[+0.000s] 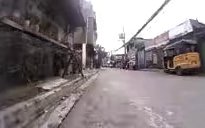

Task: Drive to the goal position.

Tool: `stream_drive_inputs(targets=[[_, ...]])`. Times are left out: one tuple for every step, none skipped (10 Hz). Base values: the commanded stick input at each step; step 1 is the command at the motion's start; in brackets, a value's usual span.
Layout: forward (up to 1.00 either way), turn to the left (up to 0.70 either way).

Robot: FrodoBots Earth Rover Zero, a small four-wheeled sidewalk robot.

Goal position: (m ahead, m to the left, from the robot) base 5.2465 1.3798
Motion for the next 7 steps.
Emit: stream_drive_inputs(targets=[[1.00,0.00],[1.00,0.00],[1.00,0.00],[1.00,0.00],[1.00,0.00],[1.00,0.00],[1.00,0.00]])
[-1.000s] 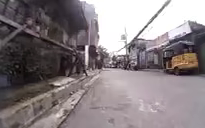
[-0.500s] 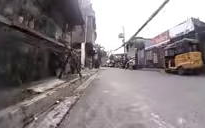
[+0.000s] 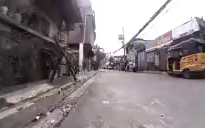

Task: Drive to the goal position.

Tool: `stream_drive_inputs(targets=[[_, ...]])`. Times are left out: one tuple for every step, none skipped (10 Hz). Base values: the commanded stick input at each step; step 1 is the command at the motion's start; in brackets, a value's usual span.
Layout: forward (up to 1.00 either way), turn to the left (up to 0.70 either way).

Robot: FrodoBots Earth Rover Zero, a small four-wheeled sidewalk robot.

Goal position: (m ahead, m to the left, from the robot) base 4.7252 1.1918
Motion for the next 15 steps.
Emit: stream_drive_inputs(targets=[[1.00,0.00],[1.00,0.00],[1.00,0.00],[1.00,0.00],[1.00,0.00],[1.00,0.00],[1.00,0.00],[1.00,0.00],[1.00,0.00],[1.00,0.00],[1.00,0.00],[1.00,0.00],[1.00,0.00],[1.00,0.19],[1.00,0.04]])
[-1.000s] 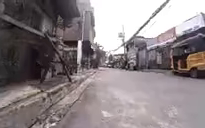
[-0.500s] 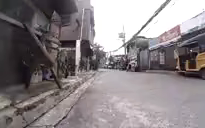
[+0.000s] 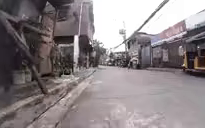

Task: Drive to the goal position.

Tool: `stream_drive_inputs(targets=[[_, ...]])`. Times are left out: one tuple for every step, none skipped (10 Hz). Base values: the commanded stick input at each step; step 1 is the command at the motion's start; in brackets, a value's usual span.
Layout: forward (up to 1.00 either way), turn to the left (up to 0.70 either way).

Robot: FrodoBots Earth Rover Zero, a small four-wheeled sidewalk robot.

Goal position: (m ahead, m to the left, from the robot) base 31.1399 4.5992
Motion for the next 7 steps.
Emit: stream_drive_inputs(targets=[[1.00,0.00],[1.00,0.00],[1.00,0.00],[1.00,0.00],[1.00,0.00],[1.00,0.00],[1.00,0.00]])
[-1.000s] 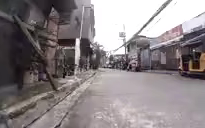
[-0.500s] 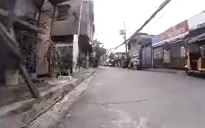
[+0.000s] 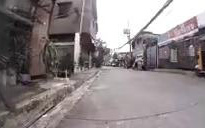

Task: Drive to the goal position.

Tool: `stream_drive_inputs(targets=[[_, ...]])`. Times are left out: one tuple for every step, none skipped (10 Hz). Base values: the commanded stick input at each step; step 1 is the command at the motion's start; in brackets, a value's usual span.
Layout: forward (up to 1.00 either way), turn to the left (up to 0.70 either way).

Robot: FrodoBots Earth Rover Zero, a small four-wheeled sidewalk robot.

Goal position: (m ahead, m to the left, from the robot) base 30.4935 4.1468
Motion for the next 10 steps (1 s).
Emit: stream_drive_inputs(targets=[[1.00,0.00],[1.00,0.00],[1.00,0.00],[1.00,0.00],[1.00,0.00],[1.00,0.00],[1.00,0.00],[1.00,0.00],[1.00,-0.18],[1.00,-0.27]])
